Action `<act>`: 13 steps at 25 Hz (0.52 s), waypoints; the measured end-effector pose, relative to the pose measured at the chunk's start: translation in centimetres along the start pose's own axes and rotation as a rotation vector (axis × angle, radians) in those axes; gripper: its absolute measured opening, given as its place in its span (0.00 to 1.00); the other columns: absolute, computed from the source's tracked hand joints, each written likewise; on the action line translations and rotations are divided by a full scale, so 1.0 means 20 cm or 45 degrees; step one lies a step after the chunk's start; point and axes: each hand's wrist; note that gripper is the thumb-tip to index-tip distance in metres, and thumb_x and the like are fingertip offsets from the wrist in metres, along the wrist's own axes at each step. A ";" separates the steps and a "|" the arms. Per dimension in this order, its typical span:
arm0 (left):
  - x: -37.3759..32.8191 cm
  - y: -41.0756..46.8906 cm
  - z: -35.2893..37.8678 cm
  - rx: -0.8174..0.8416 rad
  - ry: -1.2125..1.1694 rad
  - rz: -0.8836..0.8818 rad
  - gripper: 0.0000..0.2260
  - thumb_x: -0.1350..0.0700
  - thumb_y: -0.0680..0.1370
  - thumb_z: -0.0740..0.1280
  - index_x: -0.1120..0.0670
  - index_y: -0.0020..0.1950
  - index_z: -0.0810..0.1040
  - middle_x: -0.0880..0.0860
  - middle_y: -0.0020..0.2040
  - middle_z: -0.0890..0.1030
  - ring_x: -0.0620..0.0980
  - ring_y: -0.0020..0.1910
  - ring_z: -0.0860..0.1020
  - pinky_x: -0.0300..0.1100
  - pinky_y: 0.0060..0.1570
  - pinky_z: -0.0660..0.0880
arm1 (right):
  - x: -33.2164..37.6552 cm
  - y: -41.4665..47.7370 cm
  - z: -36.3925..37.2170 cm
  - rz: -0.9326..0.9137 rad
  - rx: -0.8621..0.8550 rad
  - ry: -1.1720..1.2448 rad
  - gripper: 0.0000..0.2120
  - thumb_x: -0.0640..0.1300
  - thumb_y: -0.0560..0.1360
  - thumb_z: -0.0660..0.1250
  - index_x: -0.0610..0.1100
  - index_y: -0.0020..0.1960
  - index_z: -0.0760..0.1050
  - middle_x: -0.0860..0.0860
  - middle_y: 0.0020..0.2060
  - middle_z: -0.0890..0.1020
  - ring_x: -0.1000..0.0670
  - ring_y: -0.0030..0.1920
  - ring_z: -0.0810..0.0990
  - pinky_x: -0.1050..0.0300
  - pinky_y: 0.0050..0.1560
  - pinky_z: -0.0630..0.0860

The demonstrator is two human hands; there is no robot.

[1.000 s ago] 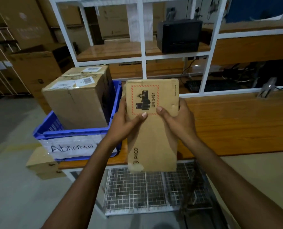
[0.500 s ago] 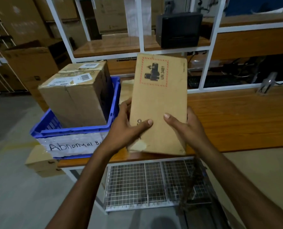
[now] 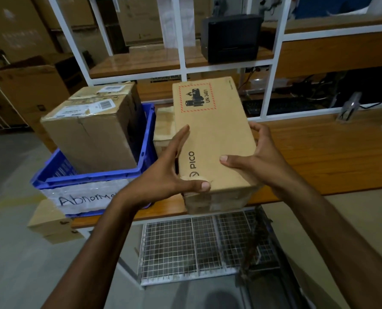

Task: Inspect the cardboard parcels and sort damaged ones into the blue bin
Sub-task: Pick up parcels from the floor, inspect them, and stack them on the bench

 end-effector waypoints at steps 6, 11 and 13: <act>-0.09 -0.05 -0.05 -0.046 -0.007 0.160 0.57 0.53 0.68 0.84 0.36 0.85 0.49 0.32 0.78 0.64 0.34 0.74 0.71 0.37 0.65 0.77 | 0.13 -0.09 -0.22 -0.260 0.464 -0.106 0.55 0.48 0.62 0.85 0.61 0.79 0.57 0.69 0.67 0.71 0.66 0.63 0.75 0.66 0.57 0.79; -0.17 -0.05 -0.03 -0.194 0.008 0.318 0.28 0.54 0.76 0.76 0.48 0.75 0.73 0.39 0.68 0.77 0.43 0.67 0.79 0.43 0.57 0.83 | 0.15 -0.12 -0.22 -0.380 0.325 0.003 0.36 0.48 0.68 0.79 0.54 0.74 0.72 0.62 0.67 0.75 0.62 0.63 0.78 0.60 0.56 0.82; -0.19 -0.04 -0.02 -0.272 -0.029 0.327 0.20 0.49 0.78 0.73 0.48 0.70 0.77 0.38 0.65 0.79 0.42 0.65 0.80 0.41 0.55 0.83 | 0.16 -0.12 -0.21 -0.377 0.283 0.091 0.29 0.51 0.71 0.75 0.53 0.71 0.75 0.62 0.63 0.77 0.62 0.61 0.80 0.61 0.53 0.82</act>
Point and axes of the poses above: each hand's wrist, its own y-axis towards the middle knuckle, its own z-axis out of the palm, x = y × z
